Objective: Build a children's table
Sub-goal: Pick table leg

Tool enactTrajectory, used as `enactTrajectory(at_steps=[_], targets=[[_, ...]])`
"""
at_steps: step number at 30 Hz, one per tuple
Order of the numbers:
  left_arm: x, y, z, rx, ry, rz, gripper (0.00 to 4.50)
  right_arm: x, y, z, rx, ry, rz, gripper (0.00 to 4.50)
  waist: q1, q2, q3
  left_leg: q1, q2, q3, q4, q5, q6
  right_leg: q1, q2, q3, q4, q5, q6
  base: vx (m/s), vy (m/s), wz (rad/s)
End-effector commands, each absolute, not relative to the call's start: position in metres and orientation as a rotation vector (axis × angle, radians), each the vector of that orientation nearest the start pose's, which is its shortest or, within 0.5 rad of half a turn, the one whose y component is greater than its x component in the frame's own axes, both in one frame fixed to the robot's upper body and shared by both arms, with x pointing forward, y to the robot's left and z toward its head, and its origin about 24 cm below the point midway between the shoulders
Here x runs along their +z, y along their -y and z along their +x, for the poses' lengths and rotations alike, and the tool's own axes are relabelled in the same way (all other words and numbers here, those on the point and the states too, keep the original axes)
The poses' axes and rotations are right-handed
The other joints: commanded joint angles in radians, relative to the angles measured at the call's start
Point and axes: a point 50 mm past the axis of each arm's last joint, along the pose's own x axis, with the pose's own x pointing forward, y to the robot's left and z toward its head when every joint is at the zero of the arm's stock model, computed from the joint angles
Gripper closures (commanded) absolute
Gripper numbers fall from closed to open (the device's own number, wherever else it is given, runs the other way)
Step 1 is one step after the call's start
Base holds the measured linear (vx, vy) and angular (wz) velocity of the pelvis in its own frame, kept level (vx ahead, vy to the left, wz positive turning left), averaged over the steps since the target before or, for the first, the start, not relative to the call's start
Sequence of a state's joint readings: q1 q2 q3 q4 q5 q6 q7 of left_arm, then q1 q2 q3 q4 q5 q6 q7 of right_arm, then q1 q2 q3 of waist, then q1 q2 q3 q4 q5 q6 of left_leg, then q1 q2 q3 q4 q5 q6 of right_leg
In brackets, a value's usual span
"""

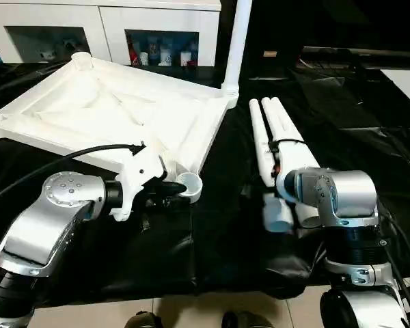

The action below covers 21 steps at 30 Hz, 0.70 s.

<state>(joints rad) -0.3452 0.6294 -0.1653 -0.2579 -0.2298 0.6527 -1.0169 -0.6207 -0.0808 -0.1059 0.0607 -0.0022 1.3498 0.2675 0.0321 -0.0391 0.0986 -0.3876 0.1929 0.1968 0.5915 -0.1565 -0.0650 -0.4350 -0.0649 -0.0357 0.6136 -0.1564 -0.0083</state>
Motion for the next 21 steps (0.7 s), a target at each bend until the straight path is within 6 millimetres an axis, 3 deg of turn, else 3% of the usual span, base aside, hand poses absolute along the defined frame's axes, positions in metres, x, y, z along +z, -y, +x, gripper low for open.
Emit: enactTrajectory(at_steps=[1, 11, 12, 21], targets=[[0.1262, -0.1544, 0.264, -1.149, -0.361, 0.378, 3.12, 0.0854, 0.1371, 0.3165, 0.246, -0.835, 0.061, 0.34, 0.001, 0.008, -0.076, 0.03, 0.022, -0.015, -0.07, -0.216, -0.067, 0.046, -0.05, 0.043, -0.072, -0.315, -0.106, 0.0, 0.0, 0.0], [0.1276, -0.1555, 0.2632, -1.135, -0.353, 0.394, 3.12, 0.0808, 0.1359, 0.316, 0.247, -0.855, 0.069, 1.05, 0.004, 0.003, -0.081, 0.029, 0.022, -0.014, -0.069, -0.215, -0.068, 0.048, -0.05, 0.042, -0.071, -0.324, -0.101, 0.0, 0.0, 0.0], [0.128, -0.1553, 0.263, -1.136, -0.351, 0.393, 3.12, 0.0804, 0.1356, 0.3162, 0.249, -0.855, 0.076, 1.29, 0.004, 0.002, -0.082, 0.028, 0.021, -0.014, -0.068, -0.212, -0.069, 0.049, -0.05, 0.042, -0.071, -0.324, -0.098, 0.0, 0.0, 0.0], [0.1288, -0.1547, 0.2637, -1.138, -0.35, 0.39, 3.12, 0.0784, 0.1345, 0.3162, 0.247, -0.854, 0.081, 1.9, 0.006, 0.004, -0.087, 0.028, 0.021, -0.013, -0.066, -0.193, -0.07, 0.052, -0.048, 0.041, -0.065, -0.277, -0.111, 0.0, 0.0, 0.0]])
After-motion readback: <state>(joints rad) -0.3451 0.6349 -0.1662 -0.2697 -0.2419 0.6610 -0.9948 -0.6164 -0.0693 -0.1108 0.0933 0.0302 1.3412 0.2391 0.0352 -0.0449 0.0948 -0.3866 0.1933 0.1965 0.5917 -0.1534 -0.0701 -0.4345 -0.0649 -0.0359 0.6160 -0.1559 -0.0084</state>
